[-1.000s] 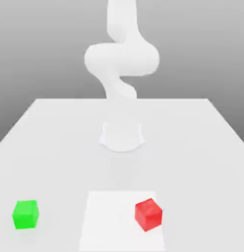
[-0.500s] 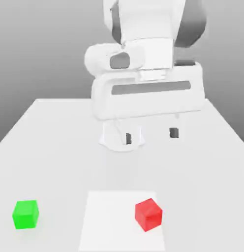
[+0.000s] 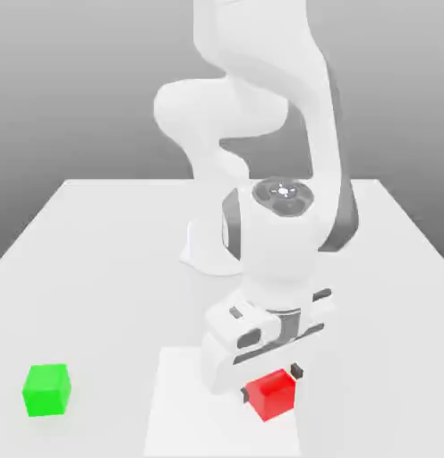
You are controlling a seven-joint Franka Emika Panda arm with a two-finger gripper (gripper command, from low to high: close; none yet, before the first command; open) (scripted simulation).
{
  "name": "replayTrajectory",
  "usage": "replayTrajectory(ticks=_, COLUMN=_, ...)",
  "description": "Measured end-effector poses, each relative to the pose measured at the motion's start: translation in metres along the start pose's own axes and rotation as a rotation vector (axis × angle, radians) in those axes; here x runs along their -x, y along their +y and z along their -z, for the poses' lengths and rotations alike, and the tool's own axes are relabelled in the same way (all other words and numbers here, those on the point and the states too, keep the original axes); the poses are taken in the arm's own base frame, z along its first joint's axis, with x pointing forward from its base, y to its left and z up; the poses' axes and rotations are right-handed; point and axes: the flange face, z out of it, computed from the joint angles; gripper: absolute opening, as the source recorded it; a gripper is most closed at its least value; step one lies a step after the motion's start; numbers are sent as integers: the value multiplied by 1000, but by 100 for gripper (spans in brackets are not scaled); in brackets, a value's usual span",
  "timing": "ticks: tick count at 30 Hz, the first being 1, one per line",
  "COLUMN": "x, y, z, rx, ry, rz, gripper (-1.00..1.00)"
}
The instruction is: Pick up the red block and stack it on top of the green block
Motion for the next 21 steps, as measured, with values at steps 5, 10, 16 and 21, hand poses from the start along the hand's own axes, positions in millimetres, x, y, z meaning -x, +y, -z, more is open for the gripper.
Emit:
replayTrajectory(ticks=5, x=0, y=0, z=1, rx=1, ry=0, rz=0, gripper=-100)
replayTrajectory(ticks=10, x=0, y=0, z=49, rx=1, ry=0, rz=0, gripper=-100)
replayTrajectory(ticks=16, x=-59, y=128, z=77, rx=1, ry=-3, rz=-203, gripper=-100)
replayTrajectory(ticks=21, x=-75, y=272, z=94, rx=-1, ry=-3, rz=-392, gripper=-100)
